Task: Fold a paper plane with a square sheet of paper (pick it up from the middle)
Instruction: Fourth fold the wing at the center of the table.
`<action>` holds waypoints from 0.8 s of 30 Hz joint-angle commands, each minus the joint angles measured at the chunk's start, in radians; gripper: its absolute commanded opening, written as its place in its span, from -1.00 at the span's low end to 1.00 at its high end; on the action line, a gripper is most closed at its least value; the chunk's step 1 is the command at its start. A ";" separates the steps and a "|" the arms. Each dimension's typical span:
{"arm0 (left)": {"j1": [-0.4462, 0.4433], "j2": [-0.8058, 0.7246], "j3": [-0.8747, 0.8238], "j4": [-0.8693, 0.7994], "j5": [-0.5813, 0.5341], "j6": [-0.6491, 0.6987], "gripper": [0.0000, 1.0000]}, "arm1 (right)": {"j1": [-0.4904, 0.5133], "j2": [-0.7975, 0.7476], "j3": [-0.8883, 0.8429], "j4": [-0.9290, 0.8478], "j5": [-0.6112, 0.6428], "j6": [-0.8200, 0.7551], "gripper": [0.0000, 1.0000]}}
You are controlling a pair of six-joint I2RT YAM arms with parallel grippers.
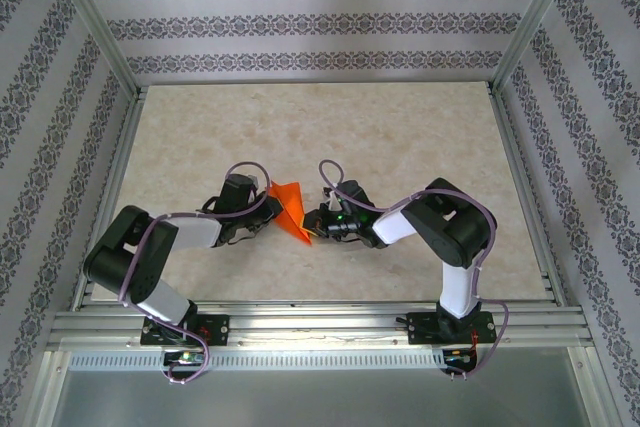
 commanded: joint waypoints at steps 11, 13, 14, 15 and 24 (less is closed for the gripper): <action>-0.044 0.042 -0.056 0.019 0.003 -0.061 -0.83 | 0.037 -0.075 -0.002 -0.112 0.042 0.015 -1.00; -0.059 0.042 -0.057 0.024 -0.009 -0.067 -0.83 | 0.048 -0.073 0.002 -0.140 0.062 0.005 -1.00; -0.063 0.042 -0.057 0.018 -0.015 -0.070 -0.83 | 0.051 -0.073 0.004 -0.154 0.073 -0.002 -1.00; -0.065 0.041 -0.060 0.018 -0.022 -0.077 -0.83 | 0.053 -0.070 0.001 -0.167 0.085 -0.004 -1.00; -0.051 -0.070 -0.067 -0.131 -0.101 -0.029 -0.79 | 0.028 -0.070 -0.060 -0.112 0.074 0.032 -1.00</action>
